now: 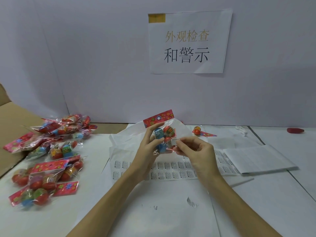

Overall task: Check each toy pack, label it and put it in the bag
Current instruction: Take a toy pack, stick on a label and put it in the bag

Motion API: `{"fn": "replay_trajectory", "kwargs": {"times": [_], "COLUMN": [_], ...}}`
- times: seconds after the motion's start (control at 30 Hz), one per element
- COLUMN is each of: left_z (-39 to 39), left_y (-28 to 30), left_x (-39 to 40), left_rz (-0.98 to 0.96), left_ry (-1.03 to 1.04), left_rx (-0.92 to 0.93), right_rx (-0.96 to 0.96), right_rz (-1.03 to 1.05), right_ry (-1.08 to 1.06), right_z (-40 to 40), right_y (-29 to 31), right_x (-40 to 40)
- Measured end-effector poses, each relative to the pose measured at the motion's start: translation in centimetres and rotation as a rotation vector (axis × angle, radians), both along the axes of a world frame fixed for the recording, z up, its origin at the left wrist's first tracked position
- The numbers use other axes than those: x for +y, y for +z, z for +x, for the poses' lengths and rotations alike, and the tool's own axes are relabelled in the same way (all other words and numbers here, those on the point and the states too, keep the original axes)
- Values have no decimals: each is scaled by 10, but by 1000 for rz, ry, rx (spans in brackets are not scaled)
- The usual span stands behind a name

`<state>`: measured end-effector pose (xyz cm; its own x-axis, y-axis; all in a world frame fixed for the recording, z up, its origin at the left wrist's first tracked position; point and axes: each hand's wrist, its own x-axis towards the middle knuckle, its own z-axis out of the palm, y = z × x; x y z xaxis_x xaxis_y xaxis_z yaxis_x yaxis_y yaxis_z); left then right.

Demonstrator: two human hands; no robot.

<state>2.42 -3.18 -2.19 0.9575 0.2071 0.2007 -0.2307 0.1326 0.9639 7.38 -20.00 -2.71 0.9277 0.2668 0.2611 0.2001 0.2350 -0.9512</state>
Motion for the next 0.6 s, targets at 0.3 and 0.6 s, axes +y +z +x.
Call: {"fn": "replay_trajectory", "kwargs": {"times": [0.3,0.6], "left_z": [-3,-5], "left_y": [4,2], "left_x": [-3,-2], "left_rz": [52,139], "left_ry": [7,3], "left_rx": [-20,-70], "right_rx": [-46,-101], "right_rz": [-48,-157], "right_ry": [-9,-13], "right_z": [5,4], "right_y": [-3,-4], "right_x": [-1,-2]}}
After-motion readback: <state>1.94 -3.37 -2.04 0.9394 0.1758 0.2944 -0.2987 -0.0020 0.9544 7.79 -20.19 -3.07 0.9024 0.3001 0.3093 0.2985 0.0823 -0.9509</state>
